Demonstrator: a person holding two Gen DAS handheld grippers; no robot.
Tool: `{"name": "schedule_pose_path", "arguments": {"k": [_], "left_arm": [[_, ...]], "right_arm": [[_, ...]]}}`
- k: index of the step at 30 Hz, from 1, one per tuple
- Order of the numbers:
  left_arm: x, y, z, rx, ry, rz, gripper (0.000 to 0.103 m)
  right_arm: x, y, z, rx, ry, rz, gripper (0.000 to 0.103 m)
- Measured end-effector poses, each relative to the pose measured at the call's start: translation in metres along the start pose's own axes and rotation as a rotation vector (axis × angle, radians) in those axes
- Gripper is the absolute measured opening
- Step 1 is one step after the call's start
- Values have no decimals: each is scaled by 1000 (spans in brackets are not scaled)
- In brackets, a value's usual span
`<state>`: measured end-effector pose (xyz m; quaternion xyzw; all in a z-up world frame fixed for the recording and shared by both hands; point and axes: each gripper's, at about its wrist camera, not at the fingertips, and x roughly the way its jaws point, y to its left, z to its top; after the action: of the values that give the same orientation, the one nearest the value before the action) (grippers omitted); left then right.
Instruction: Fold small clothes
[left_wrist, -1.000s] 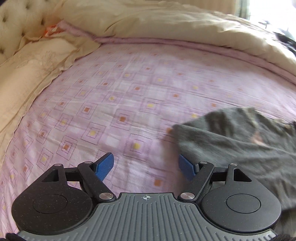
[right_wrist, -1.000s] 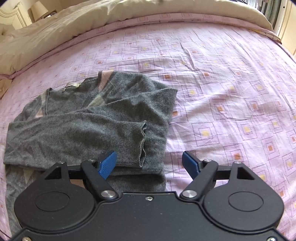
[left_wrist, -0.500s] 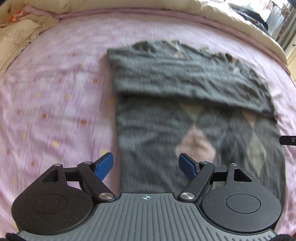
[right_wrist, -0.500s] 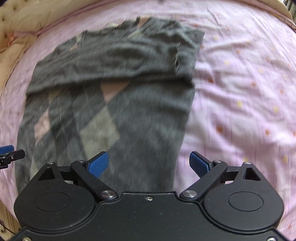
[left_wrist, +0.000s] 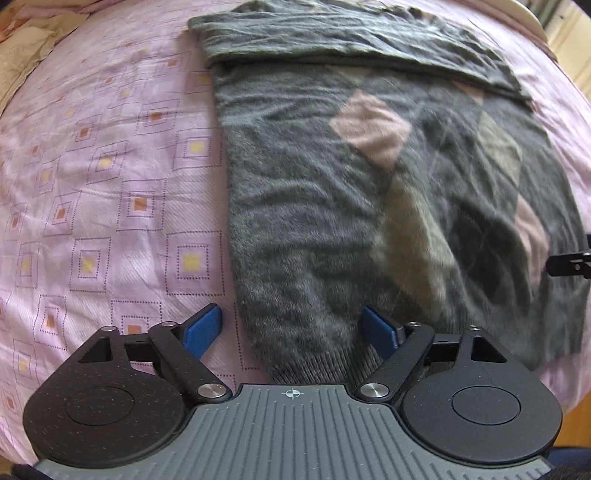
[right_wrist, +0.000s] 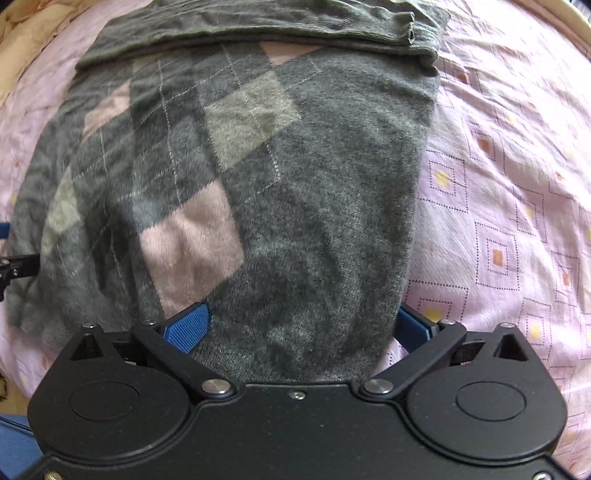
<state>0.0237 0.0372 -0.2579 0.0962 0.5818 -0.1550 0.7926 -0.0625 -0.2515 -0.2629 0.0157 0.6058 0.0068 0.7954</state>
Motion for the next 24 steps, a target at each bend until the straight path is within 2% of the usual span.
{"name": "schedule_pose_path", "arguments": {"k": [4,6,7,12,16,24], "left_arm": [[6,-5,-4,35,0,-15,102],[8,-9,-5,49,-4,3,103],[9,-11,-6,49,-10,14,103],[7,-19,-22,49,-70,37,103],[5,-21,-35,57,-108,34,103],[1,-20,-32,43,-104,49,103]], "right_arm": [[1,4,-6,1,-43,-32,103],[2,10,-17,21,-108,-58,103],[2,10,-17,21,-108,-58,103],[0,12,-37,43,-215,-77,103],[-3,14,-41,61,-209,-83,103],[-5,7,-35,62,-211,-75,103]]}}
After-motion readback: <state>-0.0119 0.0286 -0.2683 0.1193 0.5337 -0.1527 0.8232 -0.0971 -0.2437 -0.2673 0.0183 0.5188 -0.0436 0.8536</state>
